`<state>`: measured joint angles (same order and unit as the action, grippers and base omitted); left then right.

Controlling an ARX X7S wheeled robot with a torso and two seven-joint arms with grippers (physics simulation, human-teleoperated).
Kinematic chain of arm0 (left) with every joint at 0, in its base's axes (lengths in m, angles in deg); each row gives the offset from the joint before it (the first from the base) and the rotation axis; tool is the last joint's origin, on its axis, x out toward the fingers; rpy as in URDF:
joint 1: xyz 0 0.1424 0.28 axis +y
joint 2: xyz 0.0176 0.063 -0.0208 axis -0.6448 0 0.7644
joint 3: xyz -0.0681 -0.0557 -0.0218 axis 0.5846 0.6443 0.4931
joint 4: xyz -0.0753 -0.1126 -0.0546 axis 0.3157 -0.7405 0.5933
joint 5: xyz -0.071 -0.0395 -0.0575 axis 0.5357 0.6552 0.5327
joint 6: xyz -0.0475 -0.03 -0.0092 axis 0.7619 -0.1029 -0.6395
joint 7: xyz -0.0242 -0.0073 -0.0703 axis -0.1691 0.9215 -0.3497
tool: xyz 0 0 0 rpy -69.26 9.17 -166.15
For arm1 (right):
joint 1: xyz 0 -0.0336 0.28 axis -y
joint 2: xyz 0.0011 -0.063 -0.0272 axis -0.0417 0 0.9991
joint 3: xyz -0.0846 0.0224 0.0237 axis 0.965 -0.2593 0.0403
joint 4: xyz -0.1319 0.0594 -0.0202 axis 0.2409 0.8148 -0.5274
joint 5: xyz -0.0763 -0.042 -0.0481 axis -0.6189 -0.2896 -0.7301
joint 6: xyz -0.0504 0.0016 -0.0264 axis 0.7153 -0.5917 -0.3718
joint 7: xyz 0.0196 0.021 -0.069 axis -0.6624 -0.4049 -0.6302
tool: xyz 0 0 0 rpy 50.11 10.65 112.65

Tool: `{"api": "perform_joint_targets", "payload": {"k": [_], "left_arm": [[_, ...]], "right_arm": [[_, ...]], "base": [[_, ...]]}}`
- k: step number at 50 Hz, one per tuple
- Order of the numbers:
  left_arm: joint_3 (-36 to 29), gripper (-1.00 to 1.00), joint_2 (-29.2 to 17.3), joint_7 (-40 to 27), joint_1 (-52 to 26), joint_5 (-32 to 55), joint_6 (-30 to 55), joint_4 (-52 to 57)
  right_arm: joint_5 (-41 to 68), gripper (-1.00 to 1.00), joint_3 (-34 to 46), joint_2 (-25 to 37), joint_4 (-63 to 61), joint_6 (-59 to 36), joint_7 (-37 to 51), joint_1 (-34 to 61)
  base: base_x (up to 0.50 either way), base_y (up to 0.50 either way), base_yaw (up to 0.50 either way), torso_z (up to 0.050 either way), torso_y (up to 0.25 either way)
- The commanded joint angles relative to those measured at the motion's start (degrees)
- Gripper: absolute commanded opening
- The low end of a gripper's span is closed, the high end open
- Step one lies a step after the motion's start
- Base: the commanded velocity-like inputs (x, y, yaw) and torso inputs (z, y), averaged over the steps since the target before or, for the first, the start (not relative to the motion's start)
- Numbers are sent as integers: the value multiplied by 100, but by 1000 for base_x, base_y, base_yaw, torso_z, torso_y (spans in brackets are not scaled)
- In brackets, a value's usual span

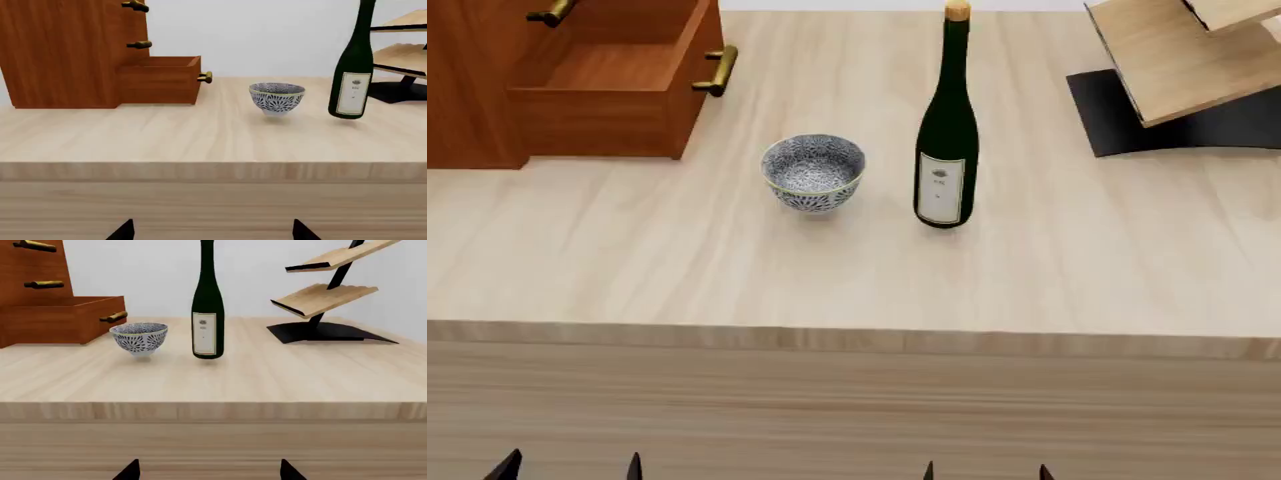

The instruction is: Put the bowl in the bottom drawer of the cabinet.

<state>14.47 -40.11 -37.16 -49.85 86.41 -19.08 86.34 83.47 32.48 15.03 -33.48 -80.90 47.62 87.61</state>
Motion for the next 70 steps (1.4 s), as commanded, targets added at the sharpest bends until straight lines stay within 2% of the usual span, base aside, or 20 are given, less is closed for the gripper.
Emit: {"api": "perform_joint_targets", "payload": {"k": [1,5,12,27,37,56,70], "left_arm": [[-64,100,-57,-64,0,0,0,0],[-165,100,-99,-618,95,-266,-68,66],[-269,100,-230,-727,211,-58,231,507],[-438,100,-454,-891,93,-10,1657,2005],[-632,100,-614,-932,-380,-161,2684,2885],[-863,100,-762,-1027,-816,-286,3433,3461],[-919,100,-860,-1081,-725,-244,3417,3649]], "right_arm": [[0,100,72,54,0,0,72,0],[114,100,196,133,-250,-326,243,-39],[51,100,321,276,-539,-746,478,22],[56,100,525,552,-1992,-2080,549,286],[15,100,728,723,-2748,-2739,489,578],[47,100,812,910,-3590,-3754,486,1140],[157,100,735,937,-3705,-3683,550,1129]], "base": [[0,0,0,0,0],[0,0,0,0,0],[0,0,0,0,0],[0,0,0,0,0],[0,0,0,0,0],[0,0,0,0,0],[0,0,0,0,0]]}}
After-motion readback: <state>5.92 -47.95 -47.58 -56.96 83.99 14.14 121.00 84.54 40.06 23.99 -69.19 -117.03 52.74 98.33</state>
